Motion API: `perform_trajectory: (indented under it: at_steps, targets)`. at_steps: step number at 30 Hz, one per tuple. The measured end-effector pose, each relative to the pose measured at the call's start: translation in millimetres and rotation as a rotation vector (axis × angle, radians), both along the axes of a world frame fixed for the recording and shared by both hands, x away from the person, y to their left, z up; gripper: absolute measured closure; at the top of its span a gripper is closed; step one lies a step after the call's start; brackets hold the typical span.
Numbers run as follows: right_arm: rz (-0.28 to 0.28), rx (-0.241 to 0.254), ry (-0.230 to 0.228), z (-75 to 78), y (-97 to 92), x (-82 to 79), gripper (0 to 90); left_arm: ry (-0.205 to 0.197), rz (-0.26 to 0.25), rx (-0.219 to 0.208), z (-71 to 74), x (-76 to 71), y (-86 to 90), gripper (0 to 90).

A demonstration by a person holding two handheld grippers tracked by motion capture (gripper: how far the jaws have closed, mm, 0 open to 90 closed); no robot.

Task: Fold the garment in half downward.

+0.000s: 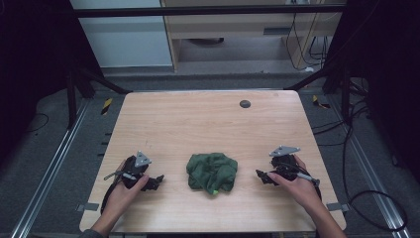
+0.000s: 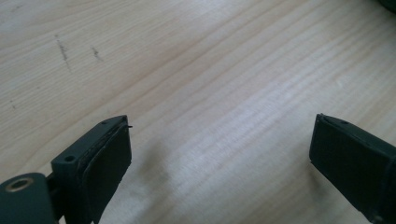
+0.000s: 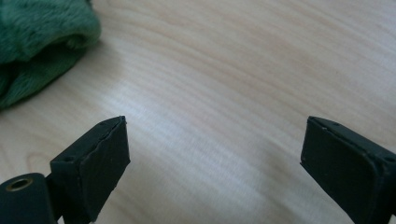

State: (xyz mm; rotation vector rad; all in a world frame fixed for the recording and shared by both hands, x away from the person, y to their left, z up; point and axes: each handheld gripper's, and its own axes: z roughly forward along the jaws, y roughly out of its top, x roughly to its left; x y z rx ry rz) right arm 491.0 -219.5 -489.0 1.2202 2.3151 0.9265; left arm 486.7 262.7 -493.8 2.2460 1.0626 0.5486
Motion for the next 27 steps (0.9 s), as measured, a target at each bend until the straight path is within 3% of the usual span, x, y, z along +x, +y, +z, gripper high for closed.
perform_trajectory:
  at_steps: [7, 18, 22, 27]
  targets:
    - [-0.033, 0.010, -0.013, -1.5, 0.4, 14.1, 8.6, -0.005, 0.035, -0.006, -2.5, 13.6, 0.8, 5.2]
    - [-0.139, 0.062, -0.031, -6.6, -13.0, 27.8, 8.5, -0.021, 0.060, -0.036, -7.8, 27.5, -0.7, 4.4]
    - [-0.152, 0.066, -0.026, -8.3, -13.8, 29.7, 8.7, -0.019, 0.061, -0.055, -9.4, 29.7, -0.1, 4.2]
    - [-0.185, 0.034, 0.000, -15.5, -12.0, 33.6, 10.1, -0.017, 0.060, -0.085, -11.5, 32.3, 1.3, 3.7]
